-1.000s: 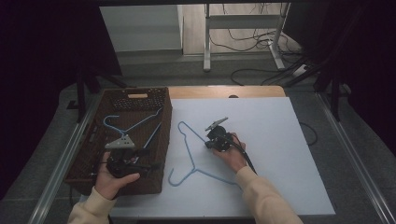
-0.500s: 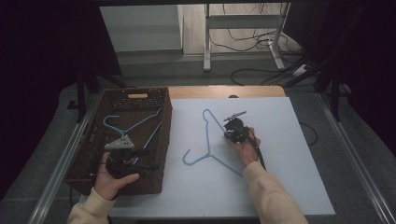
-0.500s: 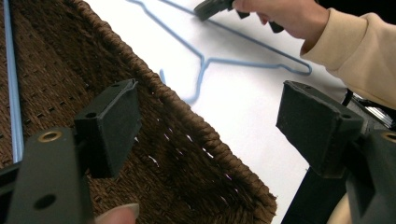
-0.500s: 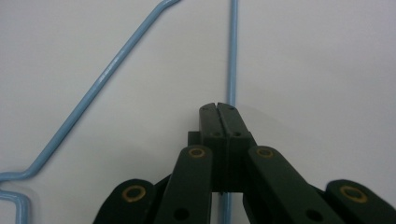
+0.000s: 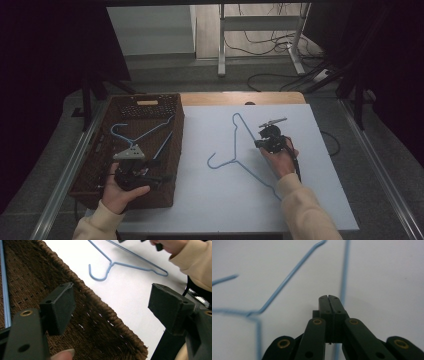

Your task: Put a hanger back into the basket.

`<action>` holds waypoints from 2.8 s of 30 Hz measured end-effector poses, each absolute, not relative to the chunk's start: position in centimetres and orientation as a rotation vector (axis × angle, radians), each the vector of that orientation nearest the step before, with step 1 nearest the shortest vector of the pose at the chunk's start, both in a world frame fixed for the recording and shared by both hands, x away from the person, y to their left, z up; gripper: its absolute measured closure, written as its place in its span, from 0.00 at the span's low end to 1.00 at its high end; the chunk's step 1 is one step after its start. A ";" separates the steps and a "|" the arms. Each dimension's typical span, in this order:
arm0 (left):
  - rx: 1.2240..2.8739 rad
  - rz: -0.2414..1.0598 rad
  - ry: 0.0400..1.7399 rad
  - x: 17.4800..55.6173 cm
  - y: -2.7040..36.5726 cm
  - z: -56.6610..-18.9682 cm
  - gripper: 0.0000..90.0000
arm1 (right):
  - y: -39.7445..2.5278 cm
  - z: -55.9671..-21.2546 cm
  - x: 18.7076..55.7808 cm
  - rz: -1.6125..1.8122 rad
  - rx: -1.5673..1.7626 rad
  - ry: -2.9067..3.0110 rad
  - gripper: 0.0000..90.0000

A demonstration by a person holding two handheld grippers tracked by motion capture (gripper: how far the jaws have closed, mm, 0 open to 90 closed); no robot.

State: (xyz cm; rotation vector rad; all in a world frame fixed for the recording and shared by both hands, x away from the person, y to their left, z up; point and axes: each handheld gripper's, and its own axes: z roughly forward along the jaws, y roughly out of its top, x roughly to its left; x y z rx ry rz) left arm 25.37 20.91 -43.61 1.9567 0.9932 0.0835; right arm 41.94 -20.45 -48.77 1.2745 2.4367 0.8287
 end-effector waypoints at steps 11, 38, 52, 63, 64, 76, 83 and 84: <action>1.962 0.080 0.974 25.5 20.5 -43.4 0.24 | -22.9 -48.7 35.3 0.776 1.226 2.601 1.00; 1.959 0.080 0.965 25.5 20.5 -43.2 0.24 | -19.9 -50.5 30.4 0.744 1.139 2.831 1.00; 1.962 0.076 0.967 25.4 20.4 -43.3 0.24 | -15.8 -50.8 29.5 0.762 0.991 2.904 1.00; 1.967 0.075 0.965 25.4 20.4 -43.4 0.24 | -14.4 -50.9 30.2 0.793 0.962 2.917 1.00; 1.967 0.075 0.966 25.4 20.4 -43.4 0.24 | -14.5 -50.9 30.5 0.796 0.963 2.906 1.00; 1.968 0.078 0.968 25.4 20.3 -43.4 0.24 | -16.1 -50.4 38.9 0.833 1.165 2.648 1.00; 1.963 0.081 0.973 25.2 20.5 -43.4 0.24 | -16.1 -50.9 41.9 0.820 1.226 2.585 1.00; 1.962 0.081 0.972 25.2 20.5 -43.4 0.24 | -16.1 -51.1 42.0 0.803 1.224 2.586 1.00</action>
